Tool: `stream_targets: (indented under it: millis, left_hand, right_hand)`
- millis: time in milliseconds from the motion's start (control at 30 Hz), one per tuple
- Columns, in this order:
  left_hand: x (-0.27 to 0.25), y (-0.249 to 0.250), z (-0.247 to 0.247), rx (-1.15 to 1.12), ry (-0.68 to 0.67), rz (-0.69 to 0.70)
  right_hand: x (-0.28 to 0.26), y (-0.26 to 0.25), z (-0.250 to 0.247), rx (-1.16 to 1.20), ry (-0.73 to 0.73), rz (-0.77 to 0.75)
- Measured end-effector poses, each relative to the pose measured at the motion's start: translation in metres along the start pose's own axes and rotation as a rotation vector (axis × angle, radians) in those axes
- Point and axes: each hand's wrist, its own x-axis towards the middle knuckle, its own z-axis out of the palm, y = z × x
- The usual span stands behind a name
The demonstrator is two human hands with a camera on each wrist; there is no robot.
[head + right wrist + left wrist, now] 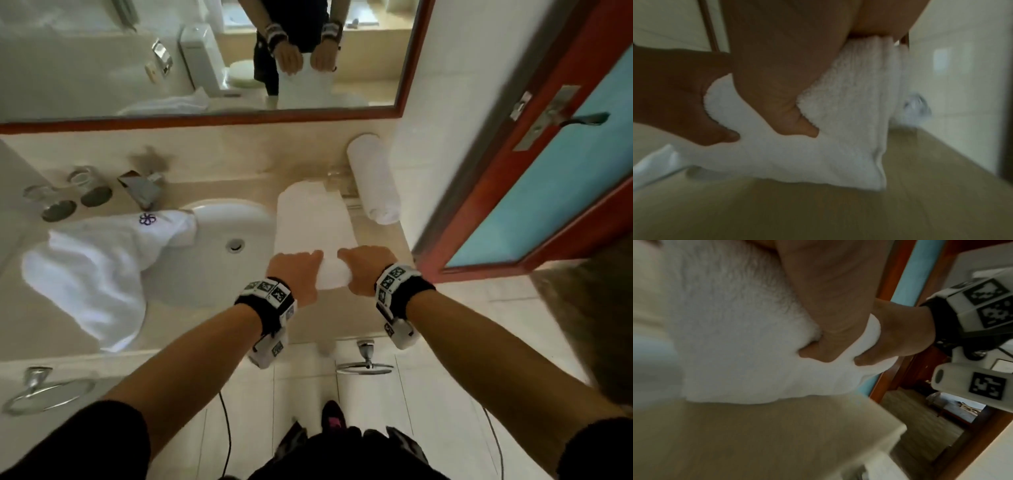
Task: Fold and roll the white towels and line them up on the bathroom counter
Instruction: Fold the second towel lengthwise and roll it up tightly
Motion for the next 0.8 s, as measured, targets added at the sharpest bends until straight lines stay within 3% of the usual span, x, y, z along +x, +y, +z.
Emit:
stream_targets:
  millis: [100,233,533,800]
  left_hand:
    - [-0.015,0.011,0.055,-0.04,-0.117,-0.009]
    - [-0.026,0.016,0.087,-0.09,-0.206,-0.014]
    - [-0.028,0.0,0.104,-0.241,-0.409,-0.085]
    - [-0.016,-0.014,0.117,-0.361,-0.432,-0.093]
  right_hand:
    - [-0.013,-0.01,0.06,0.017,-0.106,0.026]
    - [-0.022,-0.016,0.094,0.023,-0.165,0.014]
    - [-0.01,-0.025,0.111,0.063,-0.275,-0.028]
    - [0.002,-0.021,0.119,0.064,-0.327,-0.054]
